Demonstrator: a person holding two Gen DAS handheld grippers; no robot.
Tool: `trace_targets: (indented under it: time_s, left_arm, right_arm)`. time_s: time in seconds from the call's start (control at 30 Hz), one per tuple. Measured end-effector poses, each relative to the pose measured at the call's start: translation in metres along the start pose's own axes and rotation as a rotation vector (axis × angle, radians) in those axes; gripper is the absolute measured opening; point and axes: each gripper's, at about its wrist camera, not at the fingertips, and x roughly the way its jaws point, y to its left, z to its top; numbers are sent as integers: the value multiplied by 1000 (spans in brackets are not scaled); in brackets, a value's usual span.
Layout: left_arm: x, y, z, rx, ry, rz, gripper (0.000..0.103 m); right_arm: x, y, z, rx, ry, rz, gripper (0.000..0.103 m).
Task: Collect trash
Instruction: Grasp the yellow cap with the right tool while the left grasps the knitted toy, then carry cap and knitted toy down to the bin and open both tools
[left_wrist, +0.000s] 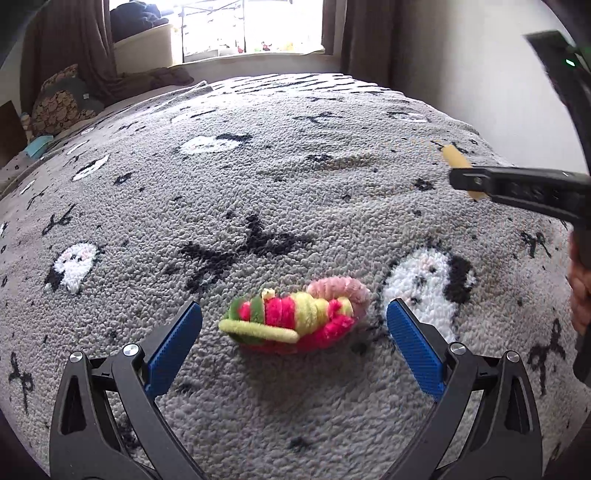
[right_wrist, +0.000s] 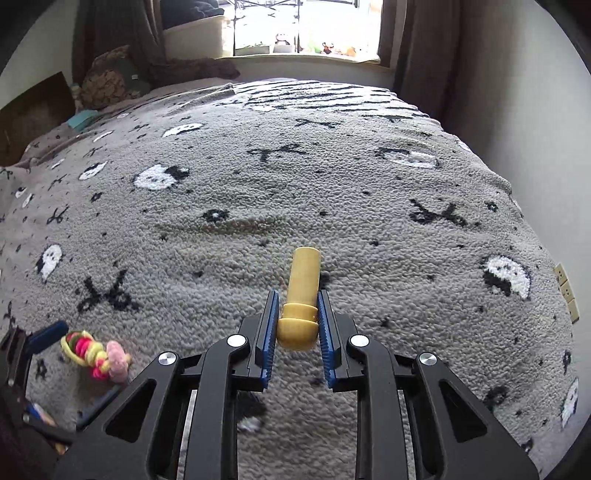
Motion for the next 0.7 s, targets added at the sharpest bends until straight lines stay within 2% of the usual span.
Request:
trace_targets:
  time_s: [0.07, 0.1, 0.13, 0.33, 0.53, 0.7]
  left_arm:
    - [10, 3, 2, -22, 40, 9, 88]
    - [13, 5, 2, -25, 54, 7, 75]
    - [11, 6, 2, -25, 53, 5, 71]
    - [-32, 1, -9, -7, 42, -3, 68]
    - [-120, -7, -42, 46, -16, -9, 68]
    - [-193, -9, -82, 55, -49, -4, 68]
  right_arm:
    - [-8, -5, -9, -10, 1, 11, 22]
    - [-13, -6, -14, -17, 2, 16, 22]
    - [-18, -6, -18, -23, 3, 22, 22]
    - [-78, 4, -57, -87, -27, 66, 22]
    - [-160, 21, -102, -130, -79, 97, 22]
    - [-223, 32, -143, -134, -123, 113, 22]
